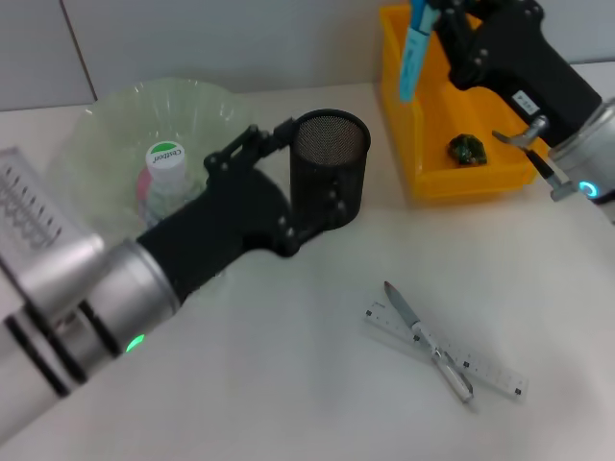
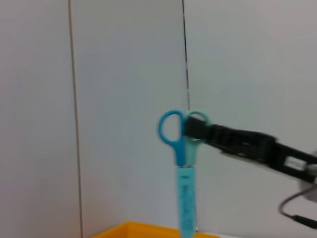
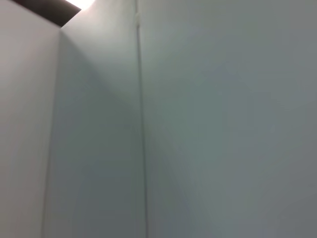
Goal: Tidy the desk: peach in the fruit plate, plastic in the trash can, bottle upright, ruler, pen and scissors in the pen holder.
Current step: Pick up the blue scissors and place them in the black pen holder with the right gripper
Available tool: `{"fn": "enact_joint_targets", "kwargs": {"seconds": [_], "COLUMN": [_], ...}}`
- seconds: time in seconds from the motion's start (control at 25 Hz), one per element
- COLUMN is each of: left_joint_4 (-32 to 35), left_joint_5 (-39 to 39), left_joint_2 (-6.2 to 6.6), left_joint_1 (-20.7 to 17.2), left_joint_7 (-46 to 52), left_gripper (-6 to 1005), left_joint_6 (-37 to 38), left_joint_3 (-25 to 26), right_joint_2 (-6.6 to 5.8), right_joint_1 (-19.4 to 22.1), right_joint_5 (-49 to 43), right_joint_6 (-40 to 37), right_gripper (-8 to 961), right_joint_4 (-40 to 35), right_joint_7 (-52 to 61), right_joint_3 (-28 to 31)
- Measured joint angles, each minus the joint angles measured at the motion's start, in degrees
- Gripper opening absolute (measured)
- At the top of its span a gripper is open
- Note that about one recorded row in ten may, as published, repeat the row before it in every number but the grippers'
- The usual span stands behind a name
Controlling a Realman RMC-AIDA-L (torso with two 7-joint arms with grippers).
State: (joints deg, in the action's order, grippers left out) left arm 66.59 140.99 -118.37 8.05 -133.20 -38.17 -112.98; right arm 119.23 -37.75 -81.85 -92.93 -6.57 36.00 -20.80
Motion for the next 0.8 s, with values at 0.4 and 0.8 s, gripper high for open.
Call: {"fn": "enact_joint_targets", "kwargs": {"seconds": [0.4,0.8], "left_joint_4": [-0.4,-3.3], "left_joint_5": [-0.5,-1.1], "left_joint_2": [-0.02,0.03], "left_joint_1": [-9.3,-9.9], "left_joint_7": [-5.7,-5.7], "left_gripper": [784,784], "left_joint_6": [-12.4,-17.6], "left_joint_3": [0.2,-0.5], "right_joint_2": [0.19,0.39], "right_joint_1": [-4.0,-8.1], "right_joint_5": [-0.1,-0.1], "right_joint_6": [4.9,15.9], "right_gripper": [105,113], "right_joint_4": [-0.7,3.5], "right_joint_7": [-3.4,-5.4], "right_joint_3": [-4.1,-4.8]}}
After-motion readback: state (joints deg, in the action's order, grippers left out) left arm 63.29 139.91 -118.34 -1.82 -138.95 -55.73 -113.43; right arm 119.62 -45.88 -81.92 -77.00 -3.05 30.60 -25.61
